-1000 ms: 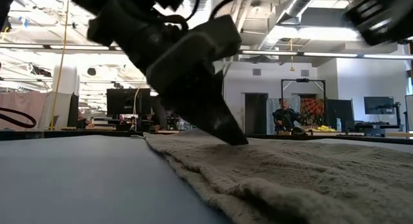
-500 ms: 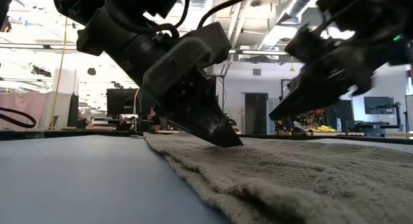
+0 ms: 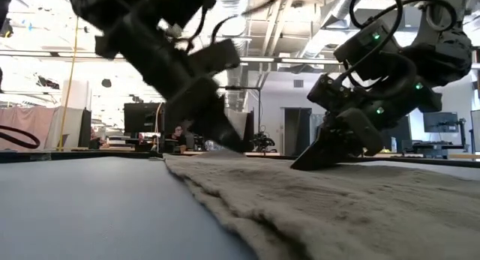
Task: Roll towel into tight, uniform cylinder
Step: Roll the gray towel
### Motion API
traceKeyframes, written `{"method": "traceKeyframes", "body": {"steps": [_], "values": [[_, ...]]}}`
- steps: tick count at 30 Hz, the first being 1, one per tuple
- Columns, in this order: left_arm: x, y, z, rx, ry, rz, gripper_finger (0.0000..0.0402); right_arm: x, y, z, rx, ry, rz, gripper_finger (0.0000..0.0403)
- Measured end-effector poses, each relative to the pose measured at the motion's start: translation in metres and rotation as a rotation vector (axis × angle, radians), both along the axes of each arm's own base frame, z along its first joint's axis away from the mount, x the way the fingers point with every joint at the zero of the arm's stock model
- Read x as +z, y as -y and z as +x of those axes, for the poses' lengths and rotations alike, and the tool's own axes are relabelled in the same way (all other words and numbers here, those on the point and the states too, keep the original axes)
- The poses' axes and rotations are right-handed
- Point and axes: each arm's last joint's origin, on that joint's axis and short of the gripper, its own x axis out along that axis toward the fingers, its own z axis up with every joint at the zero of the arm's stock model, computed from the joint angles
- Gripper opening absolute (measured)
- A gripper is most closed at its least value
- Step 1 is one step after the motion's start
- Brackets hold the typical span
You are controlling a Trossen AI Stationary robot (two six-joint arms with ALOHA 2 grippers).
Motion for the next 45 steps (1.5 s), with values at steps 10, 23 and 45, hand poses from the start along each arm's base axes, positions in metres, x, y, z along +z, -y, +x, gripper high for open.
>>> {"method": "traceKeyframes", "body": {"steps": [10,23,45], "values": [[-0.026,-0.074,-0.053,0.246,0.062,-0.175,0.0137,0.029,-0.003,-0.006,0.032,0.048,0.014,0.0023],[-0.038,-0.044,-0.022,0.075,0.098,-0.397,0.0137,0.018,0.048,0.005,-0.130,0.133,-0.030,0.0022],[0.014,-0.118,-0.074,0.298,-0.083,-0.159,0.0137,0.066,0.046,-0.002,-0.267,0.189,-0.033,0.0022]]}}
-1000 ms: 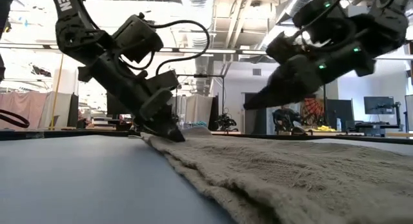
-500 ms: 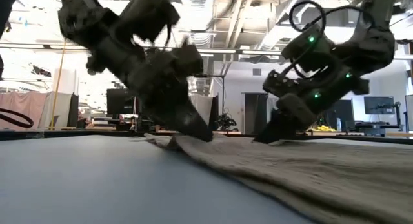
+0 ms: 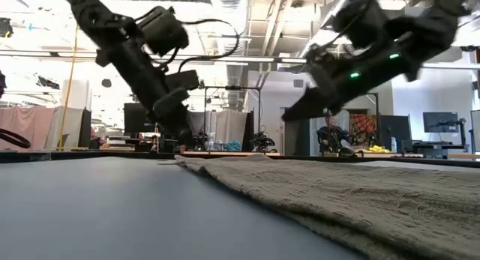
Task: Roll towel into tight, uniform cylinder
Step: Roll the gray towel
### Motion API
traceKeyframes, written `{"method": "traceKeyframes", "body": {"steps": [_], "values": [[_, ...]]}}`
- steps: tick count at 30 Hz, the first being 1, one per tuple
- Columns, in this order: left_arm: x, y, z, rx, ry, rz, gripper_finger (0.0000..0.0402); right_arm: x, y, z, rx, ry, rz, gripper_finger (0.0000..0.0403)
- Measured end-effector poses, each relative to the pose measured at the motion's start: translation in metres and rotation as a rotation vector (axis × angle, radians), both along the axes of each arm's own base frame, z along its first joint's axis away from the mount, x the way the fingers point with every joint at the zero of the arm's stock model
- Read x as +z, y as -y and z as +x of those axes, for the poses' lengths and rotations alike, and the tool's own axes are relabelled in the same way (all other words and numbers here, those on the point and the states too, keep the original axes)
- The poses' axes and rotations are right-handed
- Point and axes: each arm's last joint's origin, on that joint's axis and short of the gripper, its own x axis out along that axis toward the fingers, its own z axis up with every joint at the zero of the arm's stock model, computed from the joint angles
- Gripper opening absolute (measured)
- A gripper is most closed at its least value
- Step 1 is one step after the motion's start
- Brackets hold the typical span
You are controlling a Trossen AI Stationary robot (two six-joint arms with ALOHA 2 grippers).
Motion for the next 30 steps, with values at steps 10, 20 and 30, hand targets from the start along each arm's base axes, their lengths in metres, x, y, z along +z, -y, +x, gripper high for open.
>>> {"method": "traceKeyframes", "body": {"steps": [10,20,30], "values": [[-0.030,-0.033,-0.016,0.145,0.015,-0.014,0.0137,-0.022,0.076,0.032,-0.071,-0.117,0.119,0.0022],[-0.047,-0.058,-0.020,0.243,-0.017,-0.014,0.0137,-0.024,0.121,0.050,-0.172,-0.235,0.203,0.0022],[-0.046,-0.081,-0.033,0.374,-0.028,0.011,0.0137,0.019,0.136,0.046,-0.123,-0.342,0.201,0.0022]]}}
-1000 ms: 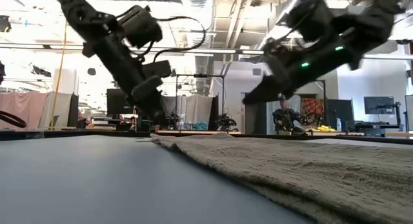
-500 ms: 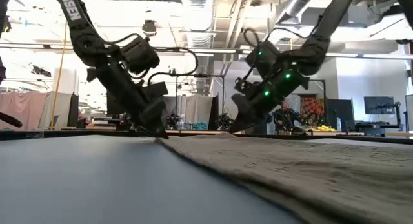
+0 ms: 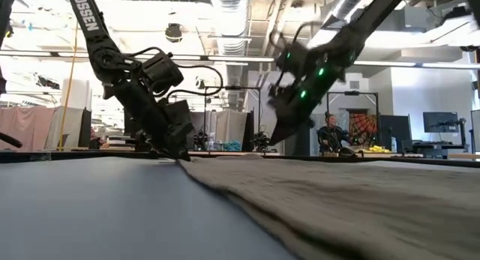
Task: Roll towel into tight, uniform cylinder
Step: Roll the gray towel
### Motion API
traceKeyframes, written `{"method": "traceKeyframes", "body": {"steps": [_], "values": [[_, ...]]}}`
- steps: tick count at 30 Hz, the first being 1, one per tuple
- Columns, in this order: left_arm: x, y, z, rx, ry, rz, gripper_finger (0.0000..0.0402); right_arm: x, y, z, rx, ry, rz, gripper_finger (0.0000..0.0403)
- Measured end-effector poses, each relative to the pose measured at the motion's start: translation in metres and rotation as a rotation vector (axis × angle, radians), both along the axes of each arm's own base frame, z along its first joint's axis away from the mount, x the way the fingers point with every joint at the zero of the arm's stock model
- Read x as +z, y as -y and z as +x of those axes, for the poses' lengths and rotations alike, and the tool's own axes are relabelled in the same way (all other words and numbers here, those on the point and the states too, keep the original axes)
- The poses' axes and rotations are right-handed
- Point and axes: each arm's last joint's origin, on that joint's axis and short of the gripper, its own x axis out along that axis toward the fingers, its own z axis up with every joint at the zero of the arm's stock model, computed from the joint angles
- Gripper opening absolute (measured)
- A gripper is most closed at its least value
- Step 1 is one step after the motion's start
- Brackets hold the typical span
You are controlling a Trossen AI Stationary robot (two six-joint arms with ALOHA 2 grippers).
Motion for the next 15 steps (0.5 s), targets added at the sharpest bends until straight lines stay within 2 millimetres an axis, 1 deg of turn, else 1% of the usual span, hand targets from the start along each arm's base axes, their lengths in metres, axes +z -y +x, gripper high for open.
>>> {"method": "traceKeyframes", "body": {"steps": [1,3,5,7,9,11,13,15], "values": [[0.000,-0.004,-0.003,0.023,0.001,-0.002,0.0137,0.009,-0.006,-0.004,0.024,-0.005,0.009,0.0022],[-0.001,-0.013,-0.010,0.074,-0.005,-0.016,0.0137,0.019,-0.022,-0.012,0.075,-0.027,0.015,0.0022],[-0.002,-0.023,-0.018,0.132,-0.019,-0.029,0.0137,0.030,-0.043,-0.023,0.128,-0.043,0.015,0.0022],[-0.003,-0.031,-0.026,0.177,-0.040,-0.041,0.0137,0.037,-0.068,-0.034,0.194,-0.027,0.007,0.0022],[-0.003,-0.035,-0.031,0.179,-0.043,-0.058,0.0137,0.037,-0.096,-0.048,0.267,-0.017,0.011,0.0022],[0.002,-0.036,-0.033,0.160,-0.028,-0.068,0.0137,0.035,-0.125,-0.062,0.338,-0.003,0.031,0.0022],[0.010,-0.032,-0.036,0.140,-0.024,-0.068,0.0137,0.031,-0.153,-0.077,0.408,0.009,0.063,0.0022],[0.026,-0.030,-0.039,0.136,0.006,-0.038,0.0137,0.028,-0.178,-0.091,0.473,0.037,0.103,0.0022]]}}
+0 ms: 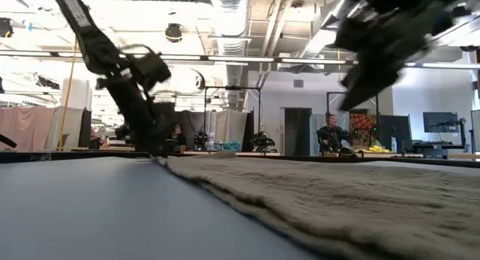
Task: Roll towel into tight, uniform cylinder
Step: Roll the gray towel
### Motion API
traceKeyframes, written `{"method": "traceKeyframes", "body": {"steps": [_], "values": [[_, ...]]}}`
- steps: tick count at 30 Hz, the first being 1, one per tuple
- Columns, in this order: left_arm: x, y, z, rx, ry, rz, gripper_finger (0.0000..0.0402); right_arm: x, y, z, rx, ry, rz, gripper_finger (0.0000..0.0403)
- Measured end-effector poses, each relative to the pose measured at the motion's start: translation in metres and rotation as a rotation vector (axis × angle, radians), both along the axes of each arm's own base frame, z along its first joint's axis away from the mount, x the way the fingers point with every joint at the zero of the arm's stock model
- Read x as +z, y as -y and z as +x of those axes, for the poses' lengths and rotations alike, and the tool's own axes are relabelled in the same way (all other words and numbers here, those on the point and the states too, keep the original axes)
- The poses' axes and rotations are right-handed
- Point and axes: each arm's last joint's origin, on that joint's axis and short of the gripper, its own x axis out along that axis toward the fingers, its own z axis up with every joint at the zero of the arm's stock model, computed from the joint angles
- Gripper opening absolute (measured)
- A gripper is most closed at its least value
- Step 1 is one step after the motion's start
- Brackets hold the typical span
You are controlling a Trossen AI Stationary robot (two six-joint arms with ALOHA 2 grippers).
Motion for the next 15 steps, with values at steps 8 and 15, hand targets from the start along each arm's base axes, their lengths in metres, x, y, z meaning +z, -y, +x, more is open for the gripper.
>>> {"method": "traceKeyframes", "body": {"steps": [8,15], "values": [[0.078,0.034,-0.021,-0.033,0.214,0.115,0.0137,0.002,-0.079,-0.038,0.127,0.092,0.073,0.0022],[0.087,0.117,-0.007,-0.368,0.458,-0.046,0.0137,-0.010,-0.131,-0.059,0.192,0.099,0.113,0.0022]]}}
